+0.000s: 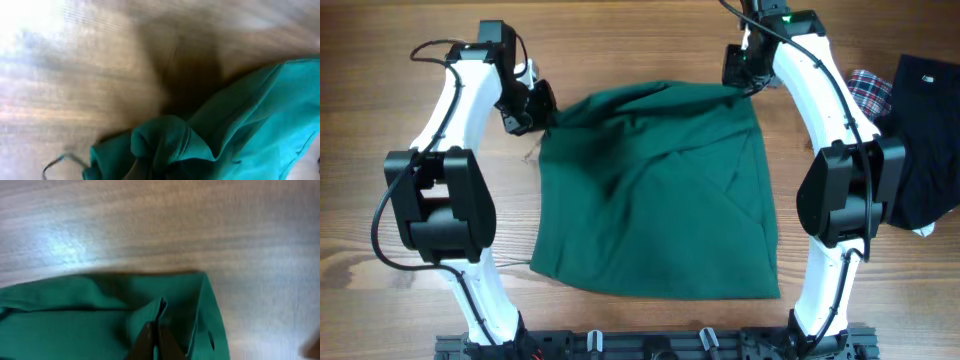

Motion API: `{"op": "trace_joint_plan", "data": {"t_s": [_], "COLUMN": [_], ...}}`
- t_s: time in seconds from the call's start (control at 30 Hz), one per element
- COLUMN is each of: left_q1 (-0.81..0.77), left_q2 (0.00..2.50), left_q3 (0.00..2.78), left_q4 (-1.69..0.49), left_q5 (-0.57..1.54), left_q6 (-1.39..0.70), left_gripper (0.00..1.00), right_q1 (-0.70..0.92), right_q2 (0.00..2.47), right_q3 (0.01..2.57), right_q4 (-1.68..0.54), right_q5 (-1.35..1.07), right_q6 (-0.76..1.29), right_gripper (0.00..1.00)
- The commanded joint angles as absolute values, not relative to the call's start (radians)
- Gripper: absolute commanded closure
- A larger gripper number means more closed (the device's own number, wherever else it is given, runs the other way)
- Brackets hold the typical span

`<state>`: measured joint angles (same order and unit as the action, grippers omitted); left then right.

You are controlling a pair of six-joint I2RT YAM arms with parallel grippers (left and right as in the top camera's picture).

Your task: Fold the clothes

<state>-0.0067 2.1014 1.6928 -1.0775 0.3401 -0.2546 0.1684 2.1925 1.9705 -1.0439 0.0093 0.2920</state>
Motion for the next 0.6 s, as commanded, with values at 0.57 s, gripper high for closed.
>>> {"op": "trace_joint_plan", "data": {"t_s": [0.57], "left_q1": [-0.01], "left_q2": [2.023], "left_q3": [1.7], "left_q4": [-1.482], "left_q5": [0.355], "left_q6": [-0.163], "left_gripper": [0.96], "right_q1": [0.165], "right_q2": [2.031], "right_q3": [1.969], "right_q4": [-1.543], "right_q5": [0.023], "right_q6": [0.377], "right_gripper": [0.96]}}
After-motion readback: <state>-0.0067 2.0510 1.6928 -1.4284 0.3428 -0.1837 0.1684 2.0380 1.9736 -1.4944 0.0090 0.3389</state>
